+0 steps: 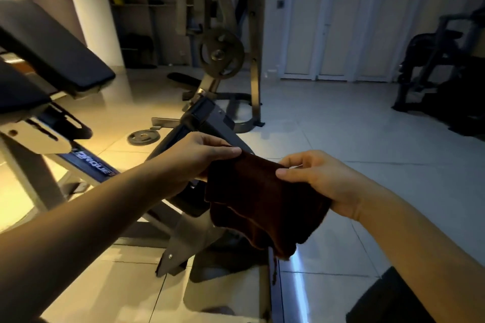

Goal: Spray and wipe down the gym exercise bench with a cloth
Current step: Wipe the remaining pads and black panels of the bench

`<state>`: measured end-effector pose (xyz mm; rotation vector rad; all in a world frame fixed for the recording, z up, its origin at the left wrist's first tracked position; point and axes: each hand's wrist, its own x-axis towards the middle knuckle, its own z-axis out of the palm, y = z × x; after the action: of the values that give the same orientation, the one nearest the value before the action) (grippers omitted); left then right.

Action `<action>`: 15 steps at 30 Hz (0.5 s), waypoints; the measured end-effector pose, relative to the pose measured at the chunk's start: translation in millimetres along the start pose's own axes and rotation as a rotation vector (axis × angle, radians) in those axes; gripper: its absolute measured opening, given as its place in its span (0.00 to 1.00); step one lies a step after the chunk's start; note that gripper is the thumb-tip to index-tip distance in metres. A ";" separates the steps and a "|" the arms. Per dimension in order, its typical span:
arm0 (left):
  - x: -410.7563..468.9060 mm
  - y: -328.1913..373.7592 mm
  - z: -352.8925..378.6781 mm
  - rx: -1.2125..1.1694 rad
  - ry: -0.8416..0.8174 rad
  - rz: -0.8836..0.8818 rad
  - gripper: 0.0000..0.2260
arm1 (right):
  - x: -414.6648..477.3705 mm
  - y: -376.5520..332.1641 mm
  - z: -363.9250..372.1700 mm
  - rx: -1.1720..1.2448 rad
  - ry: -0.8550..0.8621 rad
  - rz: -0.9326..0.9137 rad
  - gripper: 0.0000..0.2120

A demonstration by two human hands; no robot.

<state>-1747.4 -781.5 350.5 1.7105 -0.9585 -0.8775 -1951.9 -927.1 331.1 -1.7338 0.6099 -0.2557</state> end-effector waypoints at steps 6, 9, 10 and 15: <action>1.4 1.5 15.2 -0.174 -0.014 -0.072 0.09 | 29.5 5.9 -13.7 -0.222 0.041 -0.001 0.08; 4.9 4.6 30.0 -0.203 0.057 -0.078 0.09 | 35.1 12.3 -28.3 -0.405 0.112 -0.093 0.06; 8.3 5.7 37.9 -0.223 0.104 -0.095 0.08 | 35.0 14.8 -34.3 -0.489 0.178 -0.173 0.04; 36.8 16.5 96.5 -0.210 0.300 -0.184 0.07 | 24.0 30.7 -51.7 -0.300 0.059 -0.363 0.09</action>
<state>-1819.5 -855.5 333.7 1.7057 -0.4978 -0.7804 -1964.6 -987.5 311.4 -2.1321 0.3844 -0.4898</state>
